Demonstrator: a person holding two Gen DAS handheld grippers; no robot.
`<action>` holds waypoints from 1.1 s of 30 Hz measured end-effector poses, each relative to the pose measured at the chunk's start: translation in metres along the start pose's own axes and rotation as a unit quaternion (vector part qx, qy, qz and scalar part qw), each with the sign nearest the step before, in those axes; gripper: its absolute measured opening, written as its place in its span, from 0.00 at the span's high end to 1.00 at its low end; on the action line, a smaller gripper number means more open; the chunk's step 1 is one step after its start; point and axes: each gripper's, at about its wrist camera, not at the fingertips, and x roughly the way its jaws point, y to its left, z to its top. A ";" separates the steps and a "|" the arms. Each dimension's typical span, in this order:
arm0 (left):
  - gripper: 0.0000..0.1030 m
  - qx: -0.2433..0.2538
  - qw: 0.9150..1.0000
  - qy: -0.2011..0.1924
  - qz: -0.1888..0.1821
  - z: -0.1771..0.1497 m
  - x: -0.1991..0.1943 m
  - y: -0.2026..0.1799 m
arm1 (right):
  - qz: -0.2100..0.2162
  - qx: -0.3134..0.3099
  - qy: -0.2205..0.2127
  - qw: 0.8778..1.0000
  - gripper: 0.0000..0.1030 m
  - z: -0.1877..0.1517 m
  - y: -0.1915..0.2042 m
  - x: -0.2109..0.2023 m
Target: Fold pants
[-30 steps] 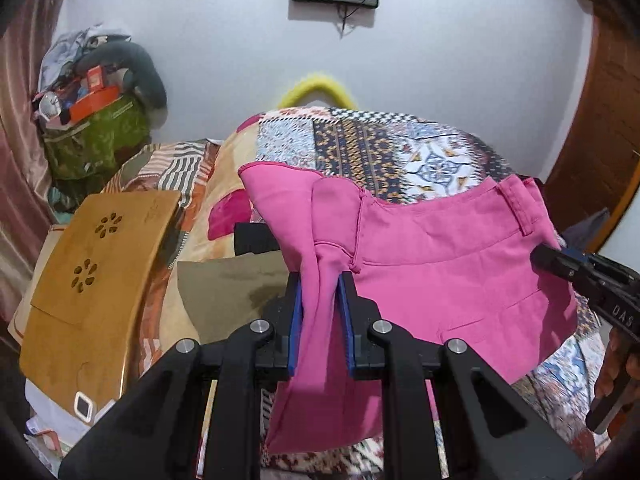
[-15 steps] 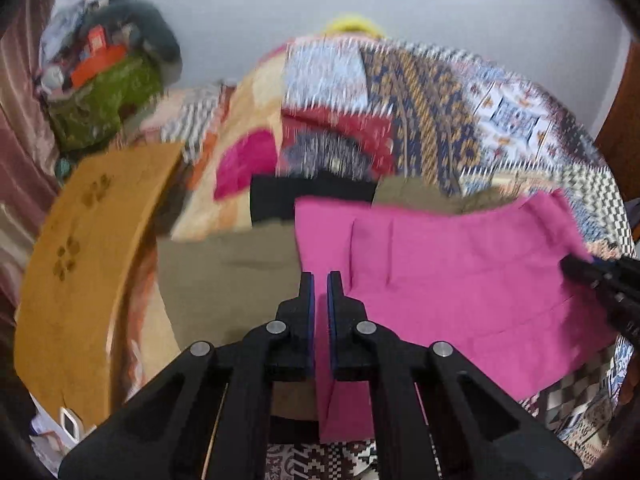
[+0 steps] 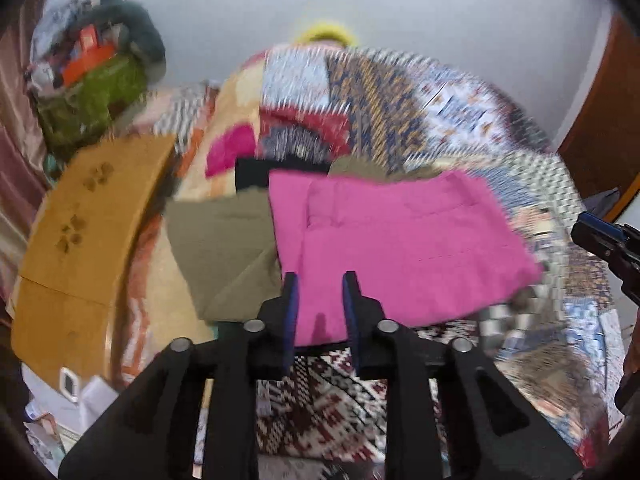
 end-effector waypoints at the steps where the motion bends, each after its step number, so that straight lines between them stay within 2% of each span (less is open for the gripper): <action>1: 0.72 0.009 1.000 -0.023 0.007 -0.001 -0.025 -0.007 | 0.002 -0.004 -0.012 1.000 0.72 0.001 0.006 -0.014; 7: 0.69 0.038 0.993 -0.107 0.016 -0.011 -0.135 -0.032 | 0.024 -0.022 -0.101 0.994 0.72 -0.003 0.044 -0.120; 10: 0.69 0.044 0.988 -0.148 0.007 -0.027 -0.192 -0.042 | 0.035 -0.025 -0.145 0.988 0.72 -0.011 0.060 -0.170; 13: 0.69 0.045 0.980 -0.195 -0.004 -0.047 -0.252 -0.051 | 0.044 -0.032 -0.189 0.980 0.72 -0.021 0.076 -0.218; 18: 0.67 0.044 0.966 -0.255 -0.009 -0.079 -0.321 -0.062 | 0.053 -0.040 -0.249 0.966 0.72 -0.043 0.098 -0.280; 21: 0.60 0.042 0.957 -0.286 -0.013 -0.098 -0.354 -0.068 | 0.058 -0.034 -0.279 0.958 0.72 -0.060 0.108 -0.307; 24: 0.46 0.037 0.950 -0.310 -0.019 -0.116 -0.379 -0.072 | 0.064 -0.036 -0.293 0.953 0.70 -0.074 0.117 -0.323; 25: 0.38 0.037 0.948 -0.316 -0.019 -0.121 -0.384 -0.074 | 0.061 -0.037 -0.297 0.952 0.67 -0.077 0.119 -0.325; 26: 0.28 0.037 0.946 -0.322 -0.018 -0.125 -0.389 -0.075 | 0.056 -0.036 -0.299 0.952 0.56 -0.081 0.120 -0.328; 27: 0.23 0.039 0.943 -0.329 -0.017 -0.129 -0.394 -0.076 | 0.051 -0.036 -0.303 0.951 0.46 -0.085 0.123 -0.331; 28: 0.16 0.041 0.941 -0.335 -0.017 -0.134 -0.398 -0.077 | 0.047 -0.033 -0.307 0.950 0.43 -0.088 0.123 -0.334; 31: 0.10 0.038 0.940 -0.339 -0.016 -0.139 -0.402 -0.079 | 0.035 -0.023 -0.311 0.949 0.32 -0.092 0.122 -0.336; 33: 0.05 0.034 0.939 -0.342 -0.018 -0.143 -0.404 -0.078 | 0.022 -0.015 -0.317 0.948 0.14 -0.095 0.122 -0.338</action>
